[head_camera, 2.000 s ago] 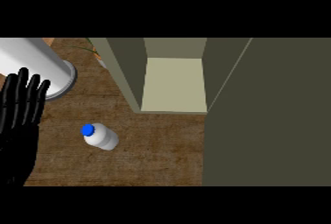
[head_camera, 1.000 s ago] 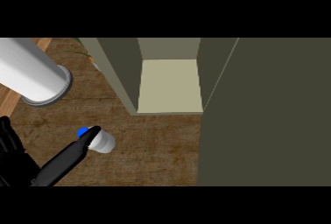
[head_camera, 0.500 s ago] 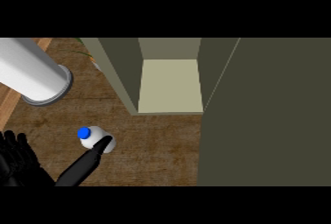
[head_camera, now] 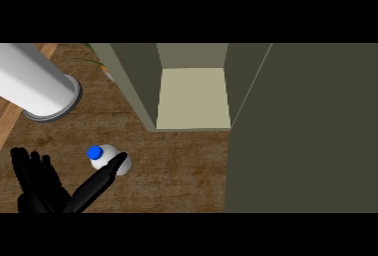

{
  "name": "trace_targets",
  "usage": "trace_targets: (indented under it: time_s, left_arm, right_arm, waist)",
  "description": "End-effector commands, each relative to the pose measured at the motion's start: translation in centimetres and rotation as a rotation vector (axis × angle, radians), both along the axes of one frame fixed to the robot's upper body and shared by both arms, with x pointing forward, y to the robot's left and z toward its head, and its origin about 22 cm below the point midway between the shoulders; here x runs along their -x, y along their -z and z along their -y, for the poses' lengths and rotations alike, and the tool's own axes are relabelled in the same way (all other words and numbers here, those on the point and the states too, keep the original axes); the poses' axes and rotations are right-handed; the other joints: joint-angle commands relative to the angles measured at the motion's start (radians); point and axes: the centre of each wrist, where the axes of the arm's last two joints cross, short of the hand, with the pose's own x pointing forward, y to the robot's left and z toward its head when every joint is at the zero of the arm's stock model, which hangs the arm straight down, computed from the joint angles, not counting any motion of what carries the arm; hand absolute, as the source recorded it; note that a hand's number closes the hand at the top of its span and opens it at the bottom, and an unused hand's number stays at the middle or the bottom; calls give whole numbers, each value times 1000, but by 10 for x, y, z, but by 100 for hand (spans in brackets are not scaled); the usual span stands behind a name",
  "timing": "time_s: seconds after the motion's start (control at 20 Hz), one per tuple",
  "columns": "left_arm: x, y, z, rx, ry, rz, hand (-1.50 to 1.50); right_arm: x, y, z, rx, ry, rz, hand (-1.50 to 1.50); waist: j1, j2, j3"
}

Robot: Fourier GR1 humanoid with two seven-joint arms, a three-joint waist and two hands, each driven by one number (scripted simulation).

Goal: Pick up the bottled water, place it into the cabinet and close the cabinet

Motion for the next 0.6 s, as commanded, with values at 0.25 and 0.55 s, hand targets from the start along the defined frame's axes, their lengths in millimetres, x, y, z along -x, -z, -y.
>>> trace_targets:
  time_s: [0.25, 0.55]
  left_arm:
    - [-9, 50, -25, 121, -5, -22, -150]
    - [-20, 98, -48, 153, 13, -16, -150]
  right_arm:
    - [24, -31, -1, -5, 16, 51, -150]
    - [29, -24, 4, 21, 28, 48, -150]
  waist:
    - [5, -1, -4]
    - [-5, 2, -3]
